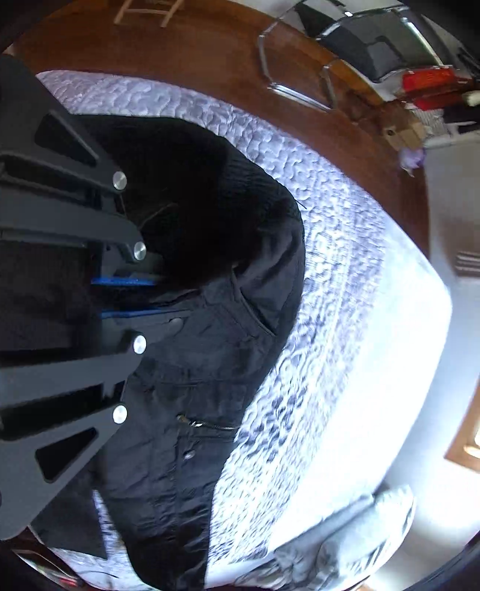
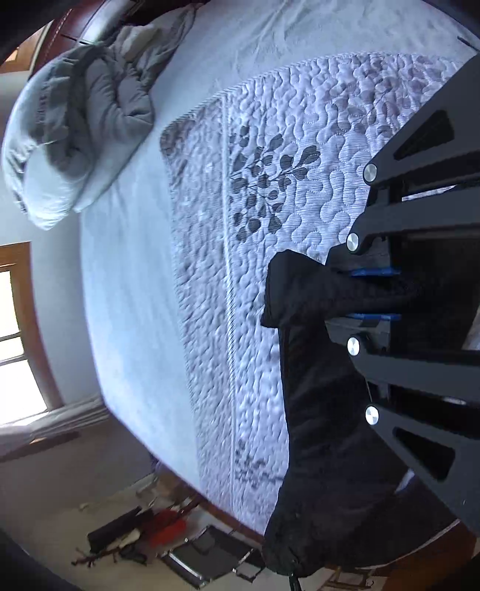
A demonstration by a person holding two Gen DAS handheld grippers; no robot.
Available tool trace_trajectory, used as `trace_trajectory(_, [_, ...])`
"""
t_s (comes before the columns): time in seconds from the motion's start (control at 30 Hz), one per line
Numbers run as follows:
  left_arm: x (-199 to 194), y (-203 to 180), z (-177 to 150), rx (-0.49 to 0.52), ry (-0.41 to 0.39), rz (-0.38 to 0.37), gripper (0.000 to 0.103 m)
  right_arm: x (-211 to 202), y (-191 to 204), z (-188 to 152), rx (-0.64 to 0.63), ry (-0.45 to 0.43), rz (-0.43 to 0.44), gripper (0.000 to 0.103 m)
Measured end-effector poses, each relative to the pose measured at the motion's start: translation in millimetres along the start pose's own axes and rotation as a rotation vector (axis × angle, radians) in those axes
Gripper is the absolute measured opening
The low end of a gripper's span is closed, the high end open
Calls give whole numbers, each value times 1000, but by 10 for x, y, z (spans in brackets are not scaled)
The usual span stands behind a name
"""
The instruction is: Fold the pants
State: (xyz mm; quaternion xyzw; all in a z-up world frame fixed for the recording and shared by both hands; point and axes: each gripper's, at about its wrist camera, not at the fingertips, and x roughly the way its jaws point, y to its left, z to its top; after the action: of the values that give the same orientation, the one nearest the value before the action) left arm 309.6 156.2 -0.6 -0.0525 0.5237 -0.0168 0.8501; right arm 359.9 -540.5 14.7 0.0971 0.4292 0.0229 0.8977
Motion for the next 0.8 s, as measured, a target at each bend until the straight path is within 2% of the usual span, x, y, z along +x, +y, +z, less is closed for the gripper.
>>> trace_trajectory(0.1, [-246,78,-266,-30,-45,-61,7,-397,101,-187,-45,-84,12,13])
trace_trajectory(0.2, [-418,148,-568,-36,-73,-91,8,-774,142,-430,-53,-163,24,13])
trace_trajectory(0.4, [-656,456,-1297,-126,-93,-132,8,-1246,67,-1020,-17,-236,10,13])
trace_trajectory(0.6, [-624,832,-2027,-234,-37,-131,12,-1468,-160,-1742,92,-183,-14,13])
trace_trajectory(0.73, [-521,916,-2371,-254,-6,-105,17,-1456,-268,-2220,179,-115,-26,14])
trace_trajectory(0.8, [-481,953,-2502,-266,9,-88,18,-1431,-292,-2398,215,-84,-11,19])
